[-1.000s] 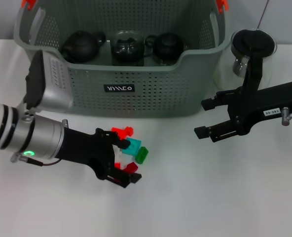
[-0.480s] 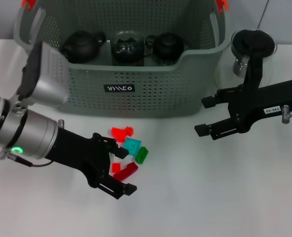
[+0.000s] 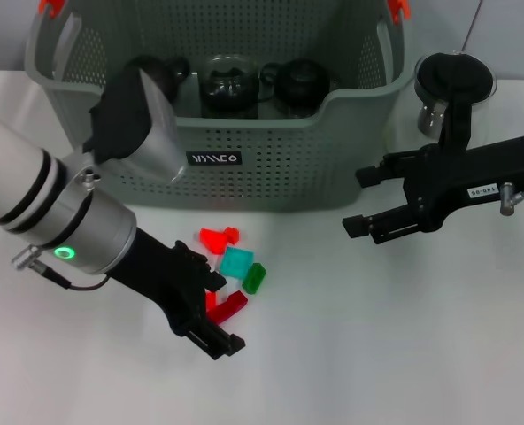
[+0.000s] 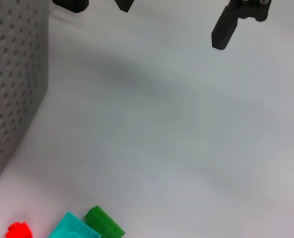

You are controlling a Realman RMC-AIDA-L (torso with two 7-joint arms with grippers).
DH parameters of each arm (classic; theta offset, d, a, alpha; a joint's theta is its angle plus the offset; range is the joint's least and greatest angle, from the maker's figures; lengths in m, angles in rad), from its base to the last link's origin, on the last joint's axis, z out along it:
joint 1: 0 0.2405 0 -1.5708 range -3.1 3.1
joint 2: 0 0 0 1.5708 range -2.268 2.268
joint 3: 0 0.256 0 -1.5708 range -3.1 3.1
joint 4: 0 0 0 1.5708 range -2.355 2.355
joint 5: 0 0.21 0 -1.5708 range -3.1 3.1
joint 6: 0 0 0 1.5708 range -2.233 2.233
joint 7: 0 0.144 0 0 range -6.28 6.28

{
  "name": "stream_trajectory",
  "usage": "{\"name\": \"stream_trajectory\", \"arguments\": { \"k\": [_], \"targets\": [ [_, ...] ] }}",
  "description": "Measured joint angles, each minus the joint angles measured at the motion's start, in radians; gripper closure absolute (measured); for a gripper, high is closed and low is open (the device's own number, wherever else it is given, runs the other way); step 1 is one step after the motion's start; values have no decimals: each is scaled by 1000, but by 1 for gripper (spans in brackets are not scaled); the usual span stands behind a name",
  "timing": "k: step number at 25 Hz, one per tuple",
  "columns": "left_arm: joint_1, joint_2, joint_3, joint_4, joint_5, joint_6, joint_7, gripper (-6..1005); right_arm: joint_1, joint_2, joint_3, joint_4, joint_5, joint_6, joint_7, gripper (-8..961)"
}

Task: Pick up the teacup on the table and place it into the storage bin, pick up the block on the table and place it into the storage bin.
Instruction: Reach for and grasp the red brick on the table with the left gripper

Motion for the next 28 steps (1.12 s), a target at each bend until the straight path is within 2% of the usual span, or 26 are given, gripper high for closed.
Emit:
{"name": "stream_trajectory", "arguments": {
  "k": [9,17,22,28],
  "targets": [
    [-16,-3,117,9,1,-60,-123,50,1,-4,-2,0,5,0,0,38],
    [-29,-2,222,3,46,-146,-206,49,-11,-30,-5,0,4,-29,-9,38],
    [-39,-3,297,-11,86,-196,-269,49,-15,-35,0,0,4,-26,-14,38],
    [-49,-4,327,-22,96,-226,-306,50,-17,-35,1,0,4,-17,-20,37]
  ]
}}
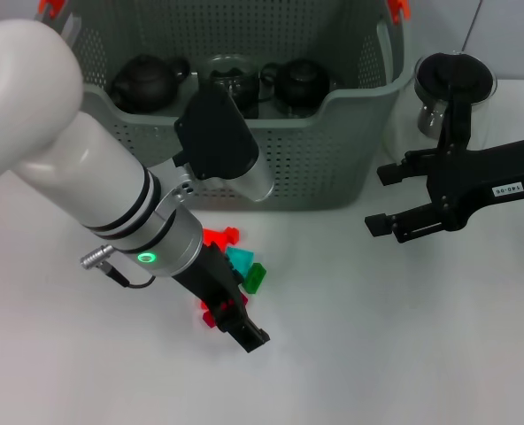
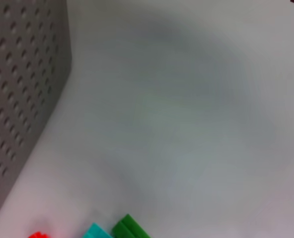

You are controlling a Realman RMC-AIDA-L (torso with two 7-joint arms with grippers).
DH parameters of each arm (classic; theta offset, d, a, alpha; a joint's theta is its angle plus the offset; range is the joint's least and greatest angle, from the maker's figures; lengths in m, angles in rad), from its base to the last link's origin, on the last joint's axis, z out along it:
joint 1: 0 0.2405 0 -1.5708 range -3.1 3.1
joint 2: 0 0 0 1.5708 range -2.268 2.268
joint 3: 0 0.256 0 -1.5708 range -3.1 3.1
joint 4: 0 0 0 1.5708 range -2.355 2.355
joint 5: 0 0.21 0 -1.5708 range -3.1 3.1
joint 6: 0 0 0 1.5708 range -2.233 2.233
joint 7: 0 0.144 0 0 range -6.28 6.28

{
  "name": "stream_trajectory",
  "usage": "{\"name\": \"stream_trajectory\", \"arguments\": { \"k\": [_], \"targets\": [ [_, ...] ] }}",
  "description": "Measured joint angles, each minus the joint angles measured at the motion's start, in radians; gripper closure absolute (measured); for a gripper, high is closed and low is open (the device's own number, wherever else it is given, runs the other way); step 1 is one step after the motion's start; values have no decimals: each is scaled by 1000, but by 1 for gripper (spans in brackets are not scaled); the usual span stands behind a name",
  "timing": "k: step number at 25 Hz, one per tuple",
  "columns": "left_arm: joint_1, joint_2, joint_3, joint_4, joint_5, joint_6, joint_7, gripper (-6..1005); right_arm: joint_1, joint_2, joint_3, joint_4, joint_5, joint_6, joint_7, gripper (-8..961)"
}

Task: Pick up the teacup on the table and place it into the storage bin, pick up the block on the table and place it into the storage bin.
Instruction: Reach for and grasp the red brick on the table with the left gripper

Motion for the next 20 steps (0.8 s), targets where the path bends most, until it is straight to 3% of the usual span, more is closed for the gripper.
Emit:
{"name": "stream_trajectory", "arguments": {
  "k": [20],
  "targets": [
    [-18,0,93,-42,41,-60,-60,65,-3,0,11,5,2,4,-14,37]
  ]
}}
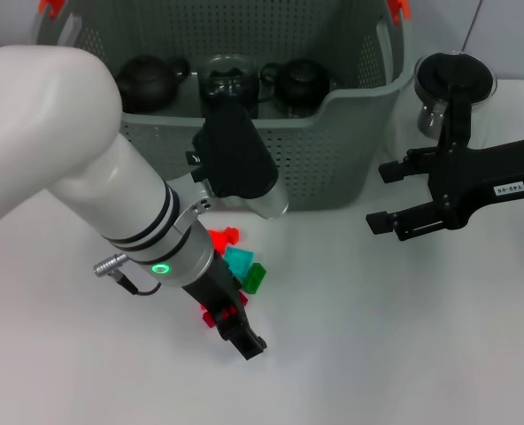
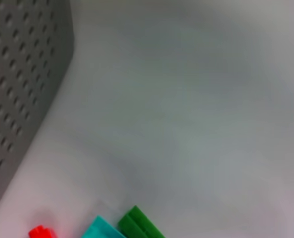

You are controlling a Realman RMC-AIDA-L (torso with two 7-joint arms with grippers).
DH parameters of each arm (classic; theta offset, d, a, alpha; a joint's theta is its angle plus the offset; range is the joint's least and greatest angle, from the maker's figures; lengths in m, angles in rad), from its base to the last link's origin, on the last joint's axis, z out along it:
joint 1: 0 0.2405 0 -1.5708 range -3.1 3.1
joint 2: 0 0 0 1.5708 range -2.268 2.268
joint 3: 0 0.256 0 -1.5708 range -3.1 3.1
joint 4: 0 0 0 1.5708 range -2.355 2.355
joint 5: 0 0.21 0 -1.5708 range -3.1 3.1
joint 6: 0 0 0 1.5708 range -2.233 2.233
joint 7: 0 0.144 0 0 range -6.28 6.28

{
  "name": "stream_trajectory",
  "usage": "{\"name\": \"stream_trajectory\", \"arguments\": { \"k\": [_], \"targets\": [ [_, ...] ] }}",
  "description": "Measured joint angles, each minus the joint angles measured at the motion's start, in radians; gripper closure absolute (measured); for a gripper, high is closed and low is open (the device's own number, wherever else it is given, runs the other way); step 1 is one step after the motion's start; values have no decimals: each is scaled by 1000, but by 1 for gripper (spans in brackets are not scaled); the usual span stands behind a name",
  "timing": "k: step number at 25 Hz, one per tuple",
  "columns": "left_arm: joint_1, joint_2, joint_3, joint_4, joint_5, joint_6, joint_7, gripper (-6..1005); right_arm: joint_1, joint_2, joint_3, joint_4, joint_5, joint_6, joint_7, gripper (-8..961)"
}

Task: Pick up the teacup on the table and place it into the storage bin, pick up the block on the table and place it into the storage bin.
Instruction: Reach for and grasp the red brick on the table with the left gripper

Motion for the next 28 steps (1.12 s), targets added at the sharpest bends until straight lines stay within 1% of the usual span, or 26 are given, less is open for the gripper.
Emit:
{"name": "stream_trajectory", "arguments": {
  "k": [6,17,22,28],
  "targets": [
    [-3,0,22,1,-4,8,-5,66,-2,0,2,-4,0,0,-1,38],
    [-11,1,27,14,2,28,-7,65,-3,1,10,-5,0,0,-1,38],
    [-35,6,24,23,43,39,-8,233,-3,2,12,-5,0,0,-2,37],
    [-62,5,44,25,79,41,-1,264,-2,4,12,-5,0,0,-2,37]
  ]
}}
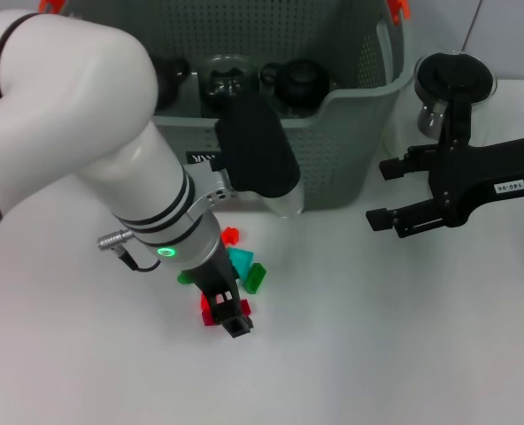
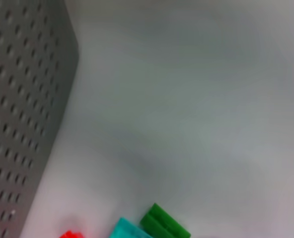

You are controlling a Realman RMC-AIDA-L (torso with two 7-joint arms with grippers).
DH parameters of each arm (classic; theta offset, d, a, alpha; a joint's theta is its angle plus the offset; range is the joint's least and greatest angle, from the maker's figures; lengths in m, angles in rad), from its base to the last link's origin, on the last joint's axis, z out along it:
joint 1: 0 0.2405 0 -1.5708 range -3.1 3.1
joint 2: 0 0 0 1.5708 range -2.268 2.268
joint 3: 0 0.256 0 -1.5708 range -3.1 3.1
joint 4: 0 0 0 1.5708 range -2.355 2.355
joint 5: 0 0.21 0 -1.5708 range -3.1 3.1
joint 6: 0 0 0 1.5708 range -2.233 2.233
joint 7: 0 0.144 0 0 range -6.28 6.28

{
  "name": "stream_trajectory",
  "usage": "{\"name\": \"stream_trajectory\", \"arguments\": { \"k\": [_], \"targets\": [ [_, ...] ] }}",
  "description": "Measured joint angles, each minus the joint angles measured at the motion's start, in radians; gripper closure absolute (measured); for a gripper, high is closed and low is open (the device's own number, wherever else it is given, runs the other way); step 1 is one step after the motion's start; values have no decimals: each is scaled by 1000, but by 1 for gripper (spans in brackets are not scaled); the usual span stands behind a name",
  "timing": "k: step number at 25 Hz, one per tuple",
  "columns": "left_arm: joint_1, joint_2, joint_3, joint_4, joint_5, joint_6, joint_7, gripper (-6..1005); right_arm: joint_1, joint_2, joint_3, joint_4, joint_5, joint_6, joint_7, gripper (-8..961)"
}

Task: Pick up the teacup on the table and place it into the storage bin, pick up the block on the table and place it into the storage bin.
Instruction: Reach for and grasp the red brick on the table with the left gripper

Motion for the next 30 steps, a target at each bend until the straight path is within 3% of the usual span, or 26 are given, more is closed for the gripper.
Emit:
{"name": "stream_trajectory", "arguments": {
  "k": [16,21,30],
  "targets": [
    [-16,-4,54,-10,-6,7,-6,296,-1,2,9,0,0,0,-5,37],
    [-28,-4,54,-40,-6,-8,-7,428,1,2,11,0,0,0,-5,38],
    [-39,-4,55,-58,-7,-19,-7,455,2,3,11,0,0,0,-8,38]
  ]
}}
